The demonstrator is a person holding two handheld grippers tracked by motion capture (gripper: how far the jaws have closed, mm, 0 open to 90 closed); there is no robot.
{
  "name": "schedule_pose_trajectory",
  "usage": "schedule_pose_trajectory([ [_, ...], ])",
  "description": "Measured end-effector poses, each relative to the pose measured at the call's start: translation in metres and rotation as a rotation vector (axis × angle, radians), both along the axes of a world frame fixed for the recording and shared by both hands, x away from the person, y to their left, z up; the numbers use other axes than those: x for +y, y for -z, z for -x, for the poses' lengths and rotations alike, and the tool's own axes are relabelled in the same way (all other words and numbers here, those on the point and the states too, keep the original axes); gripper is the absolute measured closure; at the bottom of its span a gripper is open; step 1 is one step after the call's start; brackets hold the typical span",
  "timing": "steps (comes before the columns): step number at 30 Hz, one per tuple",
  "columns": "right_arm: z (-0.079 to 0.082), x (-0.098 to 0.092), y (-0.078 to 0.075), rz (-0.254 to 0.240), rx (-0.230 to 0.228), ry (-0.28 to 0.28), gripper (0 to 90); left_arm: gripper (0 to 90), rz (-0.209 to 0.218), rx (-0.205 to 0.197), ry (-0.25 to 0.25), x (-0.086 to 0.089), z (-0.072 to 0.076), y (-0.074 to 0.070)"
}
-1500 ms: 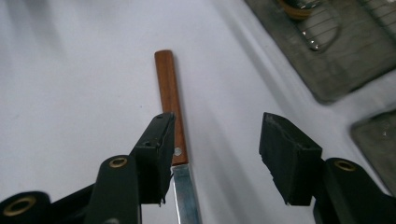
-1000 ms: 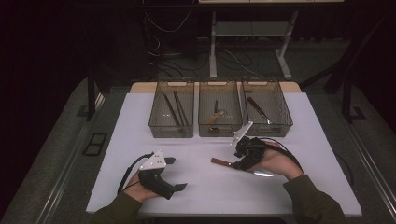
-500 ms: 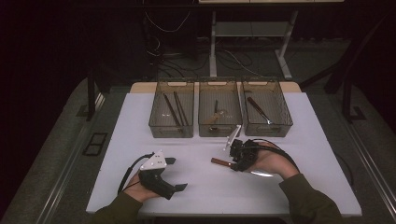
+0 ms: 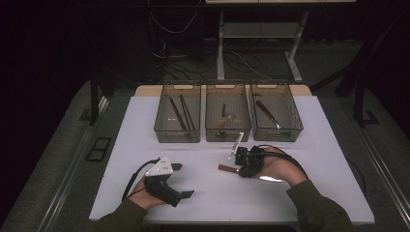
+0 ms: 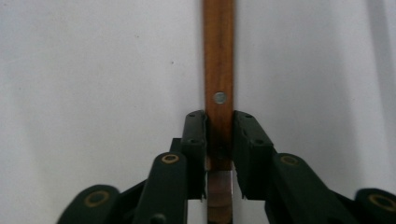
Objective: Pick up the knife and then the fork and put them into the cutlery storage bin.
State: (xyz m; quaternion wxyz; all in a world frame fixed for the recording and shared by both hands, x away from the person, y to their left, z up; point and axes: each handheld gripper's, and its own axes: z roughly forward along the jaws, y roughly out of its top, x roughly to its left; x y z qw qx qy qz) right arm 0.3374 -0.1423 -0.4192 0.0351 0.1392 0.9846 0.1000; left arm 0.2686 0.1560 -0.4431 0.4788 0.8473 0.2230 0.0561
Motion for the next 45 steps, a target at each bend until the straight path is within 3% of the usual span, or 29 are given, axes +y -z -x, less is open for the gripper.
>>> schedule_pose_trajectory([
  [4, 0.001, 0.0, 0.0, 0.004, -0.009, -0.008, 77.0, 0.0, 0.0, -0.003, 0.002, 0.0, 0.0, 0.0],
  [15, 0.001, -0.01, 0.0, -0.076, 0.007, 0.024, 77.0, 0.0, 0.005, 0.0, 0.0, 0.0, 0.0, -0.001],
  [19, 0.001, -0.013, -0.004, -0.117, 0.013, 0.052, 77.0, 0.0, 0.005, -0.002, 0.0, 0.001, 0.0, -0.001],
  [22, -0.001, -0.016, -0.007, -0.153, -0.007, 0.07, 77.0, 0.0, 0.003, -0.001, 0.001, 0.001, 0.0, -0.001],
  [31, -0.005, -0.024, -0.01, -0.196, -0.01, 0.142, 76.9, 0.0, 0.009, -0.001, 0.001, 0.001, 0.0, -0.002],
  [39, -0.008, -0.035, -0.02, -0.284, -0.045, 0.219, 76.9, 0.0, 0.011, 0.001, 0.0, 0.002, 0.0, -0.002],
  [40, -0.008, -0.035, -0.022, -0.3, -0.034, 0.234, 76.9, 0.0, 0.013, 0.002, -0.001, 0.002, 0.0, -0.002],
  [45, -0.01, -0.044, -0.025, -0.334, -0.066, 0.268, 76.9, 0.0, 0.018, 0.006, -0.007, 0.002, 0.0, -0.002],
])
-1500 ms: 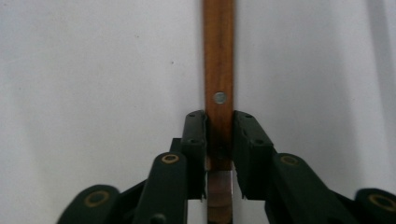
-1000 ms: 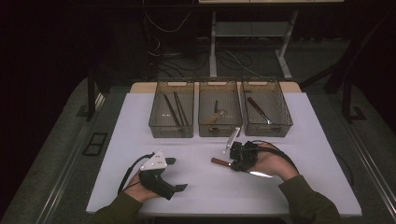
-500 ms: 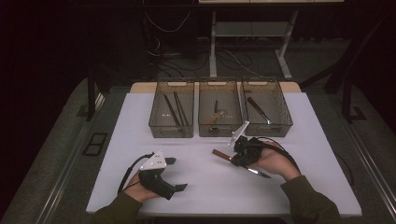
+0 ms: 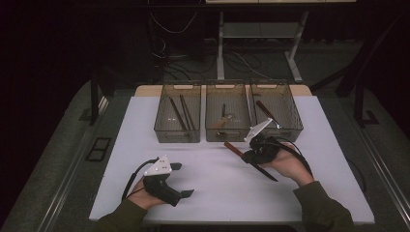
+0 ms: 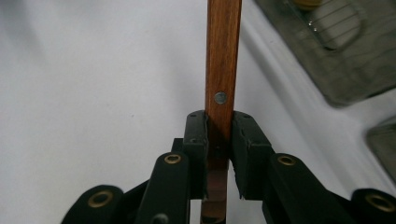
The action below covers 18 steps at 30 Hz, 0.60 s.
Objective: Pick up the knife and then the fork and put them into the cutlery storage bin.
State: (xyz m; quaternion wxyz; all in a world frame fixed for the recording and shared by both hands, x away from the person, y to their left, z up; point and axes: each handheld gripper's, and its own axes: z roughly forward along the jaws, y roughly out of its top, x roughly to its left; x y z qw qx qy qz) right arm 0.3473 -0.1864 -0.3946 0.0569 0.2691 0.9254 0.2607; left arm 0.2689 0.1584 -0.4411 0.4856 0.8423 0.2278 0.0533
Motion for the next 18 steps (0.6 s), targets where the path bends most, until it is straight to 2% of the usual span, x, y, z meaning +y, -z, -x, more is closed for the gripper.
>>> schedule_pose_trajectory([
  [6, -0.001, -0.009, -0.006, -0.064, -0.008, 0.051, 76.9, 0.0, 0.01, 0.01, -0.017, 0.001, -0.001, 0.001],
  [11, -0.002, -0.019, -0.012, -0.109, -0.038, 0.094, 76.9, 0.0, 0.023, 0.015, -0.036, 0.002, -0.002, 0.0],
  [18, -0.003, -0.034, -0.021, -0.17, -0.077, 0.147, 77.0, 0.0, 0.02, 0.011, -0.044, 0.004, -0.002, 0.0],
])
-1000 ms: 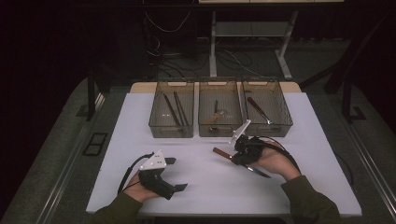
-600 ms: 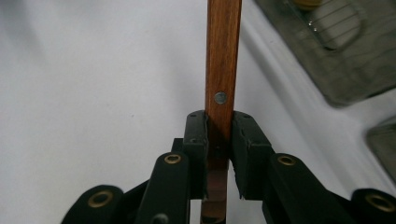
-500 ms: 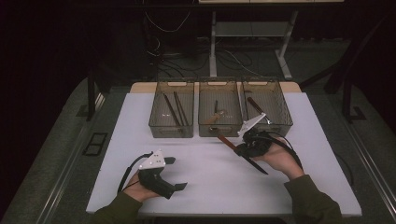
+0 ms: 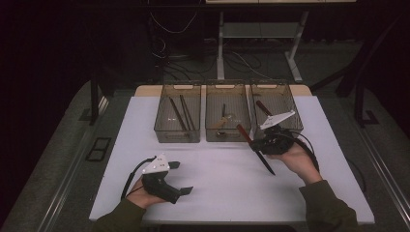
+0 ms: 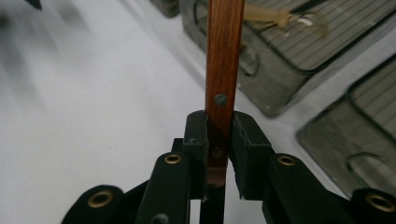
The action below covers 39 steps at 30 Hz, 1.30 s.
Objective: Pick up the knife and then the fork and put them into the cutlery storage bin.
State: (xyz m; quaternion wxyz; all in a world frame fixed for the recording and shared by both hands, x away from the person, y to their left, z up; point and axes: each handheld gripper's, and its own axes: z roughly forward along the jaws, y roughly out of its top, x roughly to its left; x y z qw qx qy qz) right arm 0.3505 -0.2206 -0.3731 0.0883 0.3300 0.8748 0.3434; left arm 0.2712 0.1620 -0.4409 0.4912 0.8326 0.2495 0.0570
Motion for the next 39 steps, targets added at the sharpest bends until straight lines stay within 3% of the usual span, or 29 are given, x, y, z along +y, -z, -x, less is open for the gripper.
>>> schedule_pose_trajectory([
  [8, -0.001, -0.018, -0.01, -0.069, -0.03, 0.052, 77.0, 0.0, 0.0, 0.002, -0.001, 0.0, 0.0, 0.0],
  [23, 0.004, -0.045, -0.036, -0.146, -0.109, 0.125, 77.1, 0.0, -0.001, -0.002, -0.001, 0.0, -0.001, 0.0],
  [32, 0.001, -0.065, -0.06, -0.166, -0.168, 0.178, 77.1, 0.0, -0.001, 0.002, -0.006, -0.001, 0.0, 0.0],
  [39, -0.016, -0.079, -0.087, -0.157, -0.206, 0.242, 77.1, 0.0, -0.001, 0.002, -0.006, -0.001, 0.0, 0.0],
])
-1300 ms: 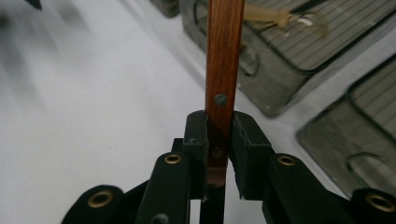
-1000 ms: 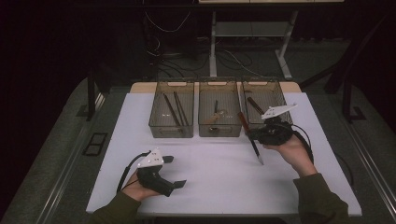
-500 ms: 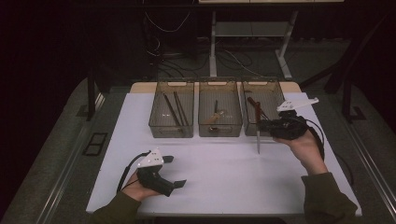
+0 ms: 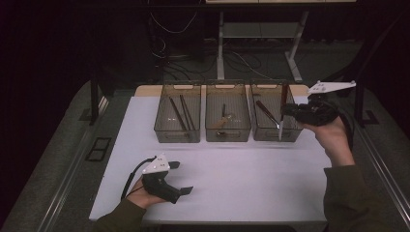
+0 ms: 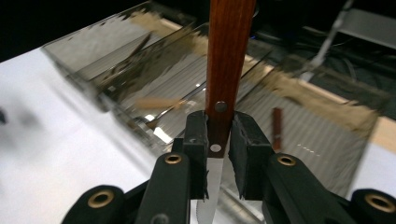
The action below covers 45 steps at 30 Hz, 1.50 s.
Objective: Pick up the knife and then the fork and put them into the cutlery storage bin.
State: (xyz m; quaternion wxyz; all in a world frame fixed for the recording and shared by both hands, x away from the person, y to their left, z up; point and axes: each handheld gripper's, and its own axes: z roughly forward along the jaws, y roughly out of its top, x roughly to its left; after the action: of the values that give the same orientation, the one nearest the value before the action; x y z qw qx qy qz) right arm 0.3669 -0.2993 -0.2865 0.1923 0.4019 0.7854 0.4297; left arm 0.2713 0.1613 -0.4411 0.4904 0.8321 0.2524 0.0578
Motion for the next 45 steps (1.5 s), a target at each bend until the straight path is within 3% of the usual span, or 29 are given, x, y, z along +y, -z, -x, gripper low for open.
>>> schedule_pose_trajectory([
  [7, -0.029, -0.008, -0.019, 0.033, -0.013, 0.078, 77.1, 0.0, 0.001, 0.0, 0.0, 0.0, 0.0, 0.0],
  [11, -0.047, -0.01, -0.02, 0.047, 0.003, 0.118, 77.1, 0.0, 0.005, 0.001, -0.001, 0.0, 0.0, 0.0],
  [21, -0.084, -0.003, 0.012, 0.104, 0.128, 0.167, 77.1, 0.0, 0.01, -0.001, 0.003, 0.0, 0.001, -0.001],
  [35, -0.1, 0.007, 0.046, 0.154, 0.292, 0.173, 77.0, 0.0, 0.003, -0.005, 0.011, -0.001, 0.001, -0.001],
  [45, -0.112, 0.012, 0.06, 0.132, 0.322, 0.189, 76.9, 0.0, 0.0, -0.012, 0.011, -0.003, 0.003, -0.001],
])
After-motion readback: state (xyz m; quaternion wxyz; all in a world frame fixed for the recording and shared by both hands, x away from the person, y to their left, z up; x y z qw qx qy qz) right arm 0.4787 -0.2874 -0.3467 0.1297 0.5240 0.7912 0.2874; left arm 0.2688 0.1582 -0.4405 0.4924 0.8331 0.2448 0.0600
